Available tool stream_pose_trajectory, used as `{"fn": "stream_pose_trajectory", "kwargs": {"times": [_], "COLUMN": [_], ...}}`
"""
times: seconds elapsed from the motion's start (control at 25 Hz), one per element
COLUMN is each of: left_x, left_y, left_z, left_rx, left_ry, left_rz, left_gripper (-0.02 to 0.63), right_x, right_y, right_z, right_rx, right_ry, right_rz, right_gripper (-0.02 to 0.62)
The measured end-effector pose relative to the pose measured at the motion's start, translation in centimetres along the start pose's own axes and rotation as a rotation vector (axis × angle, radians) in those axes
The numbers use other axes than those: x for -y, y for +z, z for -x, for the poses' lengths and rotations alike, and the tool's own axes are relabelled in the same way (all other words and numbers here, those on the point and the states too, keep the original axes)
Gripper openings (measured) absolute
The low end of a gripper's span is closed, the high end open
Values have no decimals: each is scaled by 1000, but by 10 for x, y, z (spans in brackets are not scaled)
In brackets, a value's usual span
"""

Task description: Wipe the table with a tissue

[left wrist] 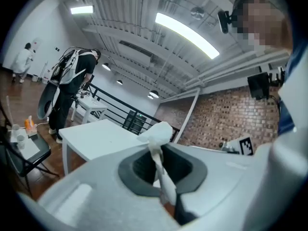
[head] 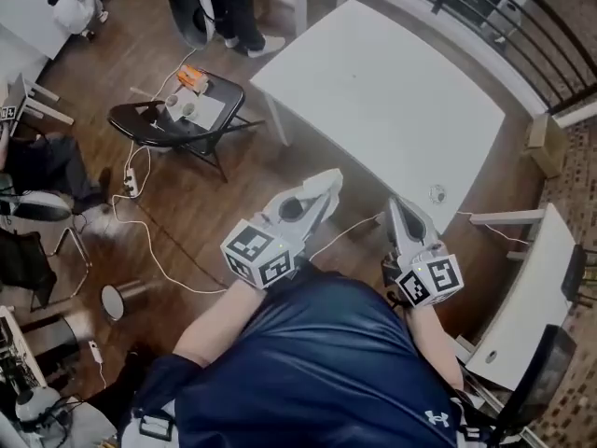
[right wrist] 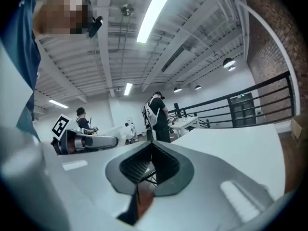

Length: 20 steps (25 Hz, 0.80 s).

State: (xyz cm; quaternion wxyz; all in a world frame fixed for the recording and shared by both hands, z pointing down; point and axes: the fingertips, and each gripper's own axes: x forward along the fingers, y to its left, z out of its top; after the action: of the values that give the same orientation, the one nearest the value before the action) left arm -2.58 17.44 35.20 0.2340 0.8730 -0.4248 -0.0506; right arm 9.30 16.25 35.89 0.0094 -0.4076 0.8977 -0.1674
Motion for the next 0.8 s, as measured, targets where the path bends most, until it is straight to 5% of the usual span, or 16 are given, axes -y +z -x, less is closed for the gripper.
{"fn": "stream_pose_trajectory", "kwargs": {"times": [0.16, 0.36, 0.8], "left_x": [-60, -113, -183], "left_y": [41, 70, 75], "left_z": [-26, -46, -120], "left_rx": [26, 2, -68], "left_ry": [-64, -123, -72], "left_rz": [34, 77, 41], "left_gripper": [9, 9, 9], "right_x": [-2, -10, 58], "right_y": [20, 28, 23], "right_z": [-70, -138, -209], "right_rx": [-23, -73, -92], "right_ry": [-11, 5, -37], "right_rz": [-25, -73, -101], "right_gripper": [5, 107, 100]}}
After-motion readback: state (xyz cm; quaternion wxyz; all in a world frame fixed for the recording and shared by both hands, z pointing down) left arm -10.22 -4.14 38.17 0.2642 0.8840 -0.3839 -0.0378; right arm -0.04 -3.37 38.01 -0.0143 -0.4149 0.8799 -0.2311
